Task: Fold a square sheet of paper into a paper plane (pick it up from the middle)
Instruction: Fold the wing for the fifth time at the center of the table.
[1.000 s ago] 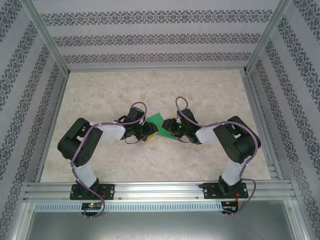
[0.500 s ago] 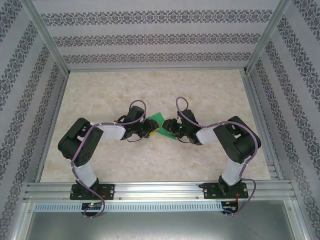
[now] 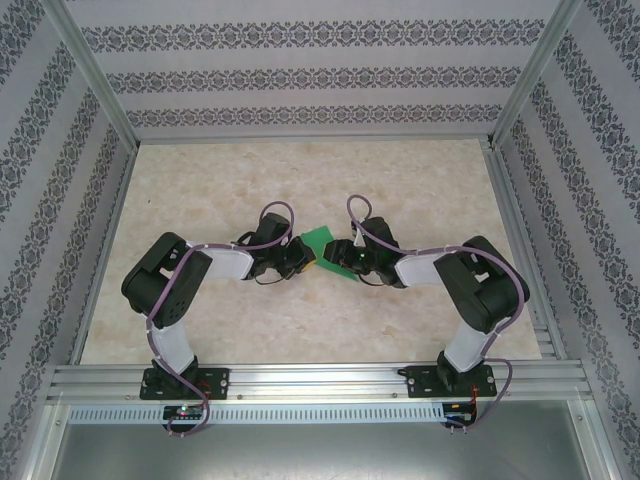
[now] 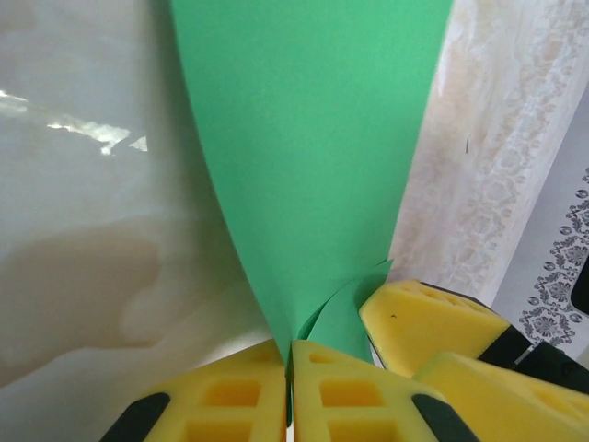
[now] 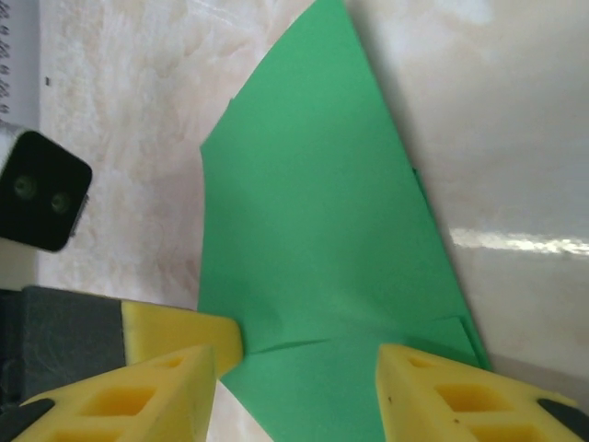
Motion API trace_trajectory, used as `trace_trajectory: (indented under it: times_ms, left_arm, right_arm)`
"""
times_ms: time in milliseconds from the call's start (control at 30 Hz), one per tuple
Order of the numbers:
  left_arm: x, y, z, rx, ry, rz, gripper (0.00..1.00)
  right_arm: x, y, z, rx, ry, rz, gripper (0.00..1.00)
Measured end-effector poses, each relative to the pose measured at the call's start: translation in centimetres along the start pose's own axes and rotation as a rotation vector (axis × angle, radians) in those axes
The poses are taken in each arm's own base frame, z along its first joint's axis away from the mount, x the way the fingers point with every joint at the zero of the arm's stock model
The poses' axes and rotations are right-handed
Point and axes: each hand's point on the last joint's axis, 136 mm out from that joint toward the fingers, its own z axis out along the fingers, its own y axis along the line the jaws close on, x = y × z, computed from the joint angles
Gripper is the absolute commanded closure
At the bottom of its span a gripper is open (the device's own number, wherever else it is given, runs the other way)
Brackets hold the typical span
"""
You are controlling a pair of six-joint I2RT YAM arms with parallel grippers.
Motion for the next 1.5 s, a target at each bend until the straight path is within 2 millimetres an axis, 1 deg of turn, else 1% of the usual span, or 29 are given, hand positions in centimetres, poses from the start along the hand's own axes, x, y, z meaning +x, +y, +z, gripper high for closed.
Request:
trace_trajectory:
  times_ms: [100, 200, 267, 333, 400, 467, 533, 700, 767, 867, 967, 1033, 1200, 1333, 1500]
  left_arm:
    - [-0.1, -0.3, 0.0, 0.003, -0.002, 0.004, 0.95]
    - [-0.1, -0.4, 0.0, 0.001, 0.0, 0.004, 0.96]
    - [-0.1, -0.5, 0.0, -0.005, 0.002, 0.003, 0.96]
    - [-0.2, -0.6, -0.1, -0.011, 0.004, 0.002, 0.96]
    - [-0.2, -0.7, -0.1, -0.016, 0.007, 0.001, 0.96]
    - [-0.2, -1.0, -0.1, -0.019, 0.012, 0.001, 0.96]
    - [-0.2, -1.3, -0.2, -0.021, 0.016, 0.003, 0.96]
    - [0.1, -1.7, -1.2, -0.029, 0.019, 0.007, 0.96]
    - [0.2, -2.1, -1.7, -0.026, 0.018, 0.014, 0.96]
    - [0.4, -2.5, -2.2, -0.023, 0.017, 0.027, 0.96]
    - [0.5, -2.3, -2.3, -0.032, 0.021, 0.028, 0.96]
    - [0.6, -2.1, -2.4, -0.04, 0.024, 0.024, 0.96]
    - [0.6, -1.9, -2.4, -0.048, 0.026, 0.019, 0.96]
    - [0.7, -1.8, -2.4, -0.053, 0.028, 0.017, 0.96]
    - [0.6, -1.8, -2.4, -0.053, 0.027, 0.016, 0.95]
  right_arm:
    - [-0.2, 0.4, -1.1, 0.02, -0.009, -0.08, 0.39]
    - [-1.2, 1.2, -2.6, 0.037, -0.053, -0.189, 0.33]
    - [-1.8, 1.9, -3.6, 0.058, -0.093, -0.278, 0.32]
    - [-2.1, 2.8, -4.6, 0.08, -0.135, -0.387, 0.34]
    - [-1.6, 3.5, -5.2, 0.102, -0.157, -0.492, 0.36]
    - [-0.8, 3.9, -5.3, 0.124, -0.163, -0.591, 0.36]
    - [0.0, 3.9, -5.1, 0.148, -0.157, -0.686, 0.36]
    - [0.9, 2.6, -4.9, 0.215, -0.156, -0.847, 0.36]
    - [1.4, 2.1, -4.6, 0.234, -0.156, -0.906, 0.36]
    - [2.2, 2.1, -3.8, 0.244, -0.149, -0.983, 0.38]
    - [2.3, 2.3, -2.9, 0.247, -0.165, -1.032, 0.41]
    - [2.4, 1.9, -2.3, 0.26, -0.165, -1.06, 0.45]
    - [2.8, 1.2, -0.8, 0.289, -0.162, -1.119, 0.5]
    - [2.7, 1.2, -0.2, 0.3, -0.187, -1.162, 0.53]
    - [2.4, 1.0, 0.3, 0.321, -0.204, -1.214, 0.61]
